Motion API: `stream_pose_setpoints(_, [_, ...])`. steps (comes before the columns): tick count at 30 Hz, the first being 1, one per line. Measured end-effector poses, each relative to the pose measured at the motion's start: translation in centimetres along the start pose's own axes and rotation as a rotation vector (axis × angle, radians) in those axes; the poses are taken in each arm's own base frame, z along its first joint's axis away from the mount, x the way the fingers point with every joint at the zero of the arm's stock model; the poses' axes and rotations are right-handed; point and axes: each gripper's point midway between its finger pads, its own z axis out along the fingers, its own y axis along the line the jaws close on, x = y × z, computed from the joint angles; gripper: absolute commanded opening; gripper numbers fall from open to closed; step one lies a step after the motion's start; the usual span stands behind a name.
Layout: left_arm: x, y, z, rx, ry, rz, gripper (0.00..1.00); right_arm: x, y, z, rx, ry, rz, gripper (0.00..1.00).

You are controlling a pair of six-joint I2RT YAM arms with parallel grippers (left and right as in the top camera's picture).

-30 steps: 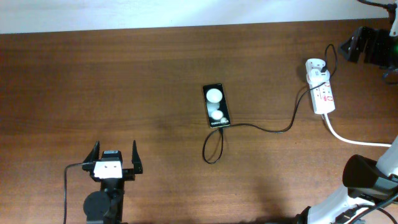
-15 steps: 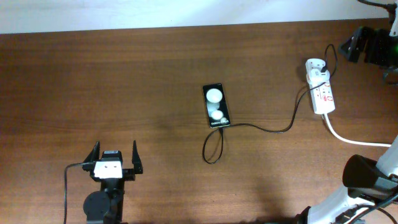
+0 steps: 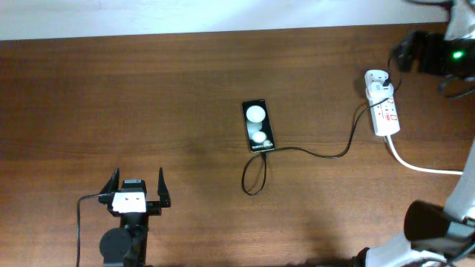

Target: Plug charger to phone and switch on socket

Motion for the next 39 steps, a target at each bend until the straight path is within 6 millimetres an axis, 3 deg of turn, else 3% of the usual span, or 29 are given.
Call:
stream_pose_setpoints(2, [0.0,0.0,0.0,0.000,0.000,0.002,0.99,2.2,3.0,2.2,-0.031,-0.029,-0.087,0.99])
stream_pose_setpoints(3, [0.0,0.0,0.0,0.000,-0.001,0.002,0.99,2.7,3.4,3.0,-0.033,-0.066,-0.111,0.99])
stream_pose_setpoints(5, [-0.1,0.0,0.0,0.001,-0.002,0.002,0.99,6.5,4.4,5.7,-0.057,-0.087,-0.146,0.99])
stream_pose_setpoints(7, [-0.1,0.0,0.0,0.000,-0.003,0.002,0.99,7.1,4.9,6.9,-0.089,-0.215,-0.187,0.99])
stream_pose_setpoints(8, [-0.1,0.0,0.0,0.000,-0.002,0.002,0.99,8.7,5.2,7.3,-0.113,-0.254,-0.200,0.99])
stream_pose_setpoints(11, [-0.1,0.0,0.0,0.001,-0.002,0.002,0.99,10.8,6.0,6.5,-0.147,-0.404,-0.247,0.99])
stream_pose_setpoints(13, [-0.1,0.0,0.0,0.000,-0.003,0.002,0.99,11.3,6.5,4.8,-0.154,-0.553,-0.285,0.99])
stream_pose_setpoints(17, [-0.1,0.0,0.0,0.000,-0.004,0.002,0.99,12.7,8.1,3.8,-0.192,-0.761,-0.351,0.99])
stream_pose_setpoints(23, [-0.1,0.0,0.0,0.000,-0.005,0.002,0.99,15.8,8.5,2.0,-0.195,-0.862,-0.381,0.99])
stream_pose_setpoints(27, [-0.1,0.0,0.0,0.000,-0.005,0.002,0.99,18.4,8.0,2.2,-0.179,-0.895,-0.381,0.99])
stream_pose_setpoints(32, [-0.1,0.0,0.0,0.000,-0.004,0.003,0.99,22.3,7.9,4.3,-0.198,-0.882,-0.382,0.99])
stream_pose_setpoints(36, [-0.1,0.0,0.0,0.000,-0.004,0.002,0.99,22.3,7.0,3.2,-0.129,-0.933,-0.351,0.99])
stream_pose_setpoints(39, [-0.1,0.0,0.0,0.000,-0.005,0.002,0.99,23.2,5.2,4.0,-0.066,-0.881,-0.248,0.99])
